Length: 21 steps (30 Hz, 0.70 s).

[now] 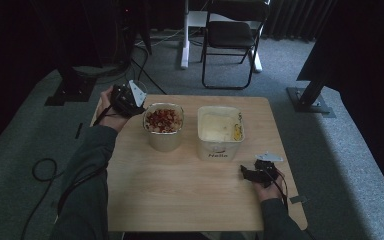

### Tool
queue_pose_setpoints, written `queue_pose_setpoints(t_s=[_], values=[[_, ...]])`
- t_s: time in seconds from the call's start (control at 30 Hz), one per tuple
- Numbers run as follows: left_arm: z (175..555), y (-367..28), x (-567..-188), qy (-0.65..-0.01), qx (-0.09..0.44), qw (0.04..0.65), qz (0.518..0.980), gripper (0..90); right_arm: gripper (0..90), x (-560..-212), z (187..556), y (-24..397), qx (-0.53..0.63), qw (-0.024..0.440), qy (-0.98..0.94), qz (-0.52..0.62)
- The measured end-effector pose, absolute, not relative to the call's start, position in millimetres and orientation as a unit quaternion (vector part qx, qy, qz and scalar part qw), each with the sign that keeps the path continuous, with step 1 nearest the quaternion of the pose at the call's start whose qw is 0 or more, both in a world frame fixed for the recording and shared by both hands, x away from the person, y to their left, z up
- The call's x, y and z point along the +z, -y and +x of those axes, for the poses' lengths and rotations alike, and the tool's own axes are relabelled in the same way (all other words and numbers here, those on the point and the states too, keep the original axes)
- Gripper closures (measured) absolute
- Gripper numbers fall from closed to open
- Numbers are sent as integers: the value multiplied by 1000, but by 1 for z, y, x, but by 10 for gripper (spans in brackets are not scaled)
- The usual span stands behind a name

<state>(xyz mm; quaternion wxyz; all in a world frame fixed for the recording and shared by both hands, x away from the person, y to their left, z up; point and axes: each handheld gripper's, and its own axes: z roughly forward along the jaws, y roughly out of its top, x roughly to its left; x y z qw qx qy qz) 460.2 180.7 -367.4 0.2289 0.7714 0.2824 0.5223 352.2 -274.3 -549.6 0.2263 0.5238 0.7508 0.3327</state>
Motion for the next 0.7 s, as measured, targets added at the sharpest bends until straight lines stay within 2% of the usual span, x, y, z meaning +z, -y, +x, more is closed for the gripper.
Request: queue_pose_setpoints(t_s=[0.27, 0.7], values=[[458, -170, -366, -219, 563, 161, 780, 310, 235, -550, 352, 274, 333, 226, -751, 524], [459, -163, -364, -162, 589, 91, 787, 310, 235, -550, 352, 274, 333, 226, -751, 524]])
